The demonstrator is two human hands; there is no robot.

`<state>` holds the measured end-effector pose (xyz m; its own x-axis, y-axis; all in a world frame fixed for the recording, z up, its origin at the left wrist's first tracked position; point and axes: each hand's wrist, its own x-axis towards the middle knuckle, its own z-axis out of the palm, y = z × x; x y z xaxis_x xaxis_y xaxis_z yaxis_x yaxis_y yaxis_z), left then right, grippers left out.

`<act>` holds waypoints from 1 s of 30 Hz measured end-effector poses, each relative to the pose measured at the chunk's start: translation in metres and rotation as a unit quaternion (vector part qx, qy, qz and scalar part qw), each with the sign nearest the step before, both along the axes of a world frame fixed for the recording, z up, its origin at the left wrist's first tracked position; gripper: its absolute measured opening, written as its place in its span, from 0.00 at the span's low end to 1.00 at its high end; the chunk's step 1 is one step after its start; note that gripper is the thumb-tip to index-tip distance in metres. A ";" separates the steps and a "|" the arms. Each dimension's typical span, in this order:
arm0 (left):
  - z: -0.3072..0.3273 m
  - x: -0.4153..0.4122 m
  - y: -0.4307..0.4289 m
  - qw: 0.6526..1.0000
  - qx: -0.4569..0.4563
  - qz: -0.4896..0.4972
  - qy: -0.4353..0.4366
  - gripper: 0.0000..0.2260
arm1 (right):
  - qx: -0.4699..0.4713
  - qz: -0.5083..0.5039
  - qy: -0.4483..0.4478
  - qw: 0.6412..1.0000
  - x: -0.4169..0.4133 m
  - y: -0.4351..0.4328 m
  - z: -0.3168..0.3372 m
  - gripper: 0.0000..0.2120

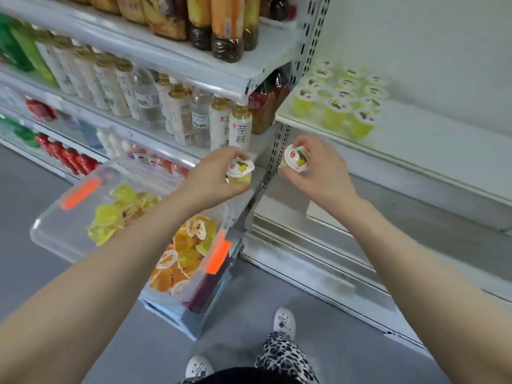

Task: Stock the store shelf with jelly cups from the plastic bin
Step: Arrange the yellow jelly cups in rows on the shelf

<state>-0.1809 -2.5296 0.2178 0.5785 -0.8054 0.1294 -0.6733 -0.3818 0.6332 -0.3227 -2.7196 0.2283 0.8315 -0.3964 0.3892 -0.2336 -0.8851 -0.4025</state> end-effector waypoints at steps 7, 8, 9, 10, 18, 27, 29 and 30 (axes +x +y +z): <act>0.043 -0.041 -0.107 0.995 -0.062 -0.053 -0.057 0.22 | 0.034 -0.072 -0.088 0.993 -0.052 -0.094 0.054 0.18; 0.049 -0.048 -0.123 0.994 -0.075 -0.055 -0.062 0.22 | 0.039 -0.082 -0.098 0.991 -0.059 -0.110 0.062 0.18; 0.057 -0.054 -0.139 0.993 -0.086 -0.055 -0.067 0.22 | 0.042 -0.093 -0.104 0.989 -0.066 -0.128 0.069 0.18; 0.064 -0.059 -0.154 0.991 -0.094 -0.054 -0.073 0.22 | 0.045 -0.104 -0.108 0.988 -0.072 -0.146 0.075 0.18; 0.094 -0.071 -0.249 0.987 -0.133 -0.012 -0.087 0.22 | 0.083 -0.169 -0.029 0.982 -0.074 -0.281 0.076 0.18; 0.096 -0.055 -0.295 0.987 -0.116 0.043 -0.101 0.23 | 0.115 -0.153 0.021 0.981 -0.023 -0.352 0.047 0.16; 0.096 -0.052 -0.300 0.986 -0.118 0.053 -0.104 0.23 | 0.113 -0.144 0.025 0.983 -0.015 -0.360 0.044 0.16; 0.096 -0.050 -0.302 0.986 -0.117 0.057 -0.107 0.23 | 0.111 -0.138 0.023 0.984 -0.011 -0.363 0.042 0.16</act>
